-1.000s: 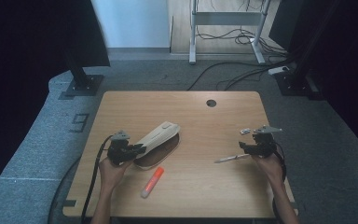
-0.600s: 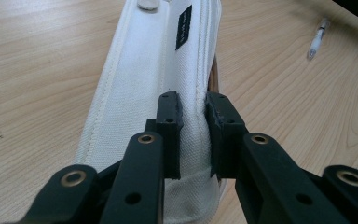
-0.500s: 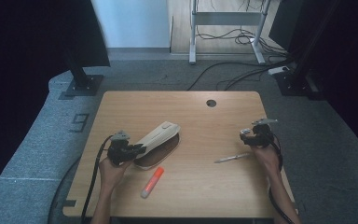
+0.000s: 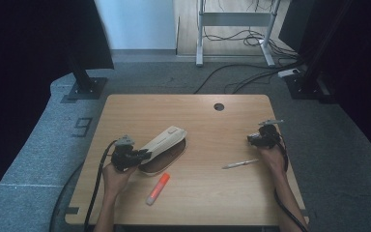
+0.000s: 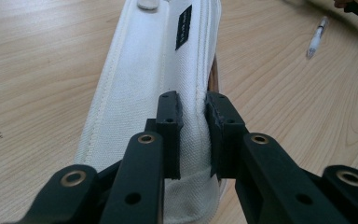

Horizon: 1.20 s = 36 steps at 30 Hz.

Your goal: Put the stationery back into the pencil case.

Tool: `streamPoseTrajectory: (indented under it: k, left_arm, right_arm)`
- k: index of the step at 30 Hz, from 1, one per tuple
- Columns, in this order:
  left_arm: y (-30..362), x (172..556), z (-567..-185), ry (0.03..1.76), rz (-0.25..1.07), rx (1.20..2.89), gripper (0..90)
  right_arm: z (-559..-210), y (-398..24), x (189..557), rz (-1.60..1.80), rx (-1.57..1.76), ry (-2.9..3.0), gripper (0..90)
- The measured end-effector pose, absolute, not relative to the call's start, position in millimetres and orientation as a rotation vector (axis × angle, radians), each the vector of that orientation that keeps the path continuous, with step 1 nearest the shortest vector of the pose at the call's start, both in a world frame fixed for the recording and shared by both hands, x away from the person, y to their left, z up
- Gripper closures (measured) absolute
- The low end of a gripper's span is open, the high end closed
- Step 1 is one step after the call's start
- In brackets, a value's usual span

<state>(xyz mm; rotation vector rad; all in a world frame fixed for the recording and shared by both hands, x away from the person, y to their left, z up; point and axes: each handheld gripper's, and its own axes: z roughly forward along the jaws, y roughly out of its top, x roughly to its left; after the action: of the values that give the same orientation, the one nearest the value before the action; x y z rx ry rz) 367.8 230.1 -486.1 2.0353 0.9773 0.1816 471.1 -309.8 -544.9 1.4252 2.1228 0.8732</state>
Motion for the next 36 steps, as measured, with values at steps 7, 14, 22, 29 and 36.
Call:
streamPoseTrajectory:
  k: [7,14,22,29,36]
  left_arm:
    - [229.9,367.9,-486.4,0.976,0.181,2.036,76.4]
    - [229.8,367.8,-486.3,0.975,0.183,2.038,76.4]
    - [229.8,367.6,-486.0,0.976,0.183,2.037,76.4]
    - [229.6,367.4,-485.6,0.975,0.182,2.040,76.4]
    - [229.5,366.9,-485.1,0.975,0.182,2.040,76.4]
  right_arm:
    - [-546.8,-312.1,473.8,0.892,1.443,2.119,36.6]
    - [-545.9,-311.8,474.0,0.902,1.453,2.118,46.2]
    - [-541.5,-311.7,470.2,0.905,1.461,2.120,46.6]
    - [-531.0,-304.5,460.5,0.941,1.428,2.140,46.7]
    - [-516.6,-291.0,448.8,0.993,1.374,2.189,46.7]
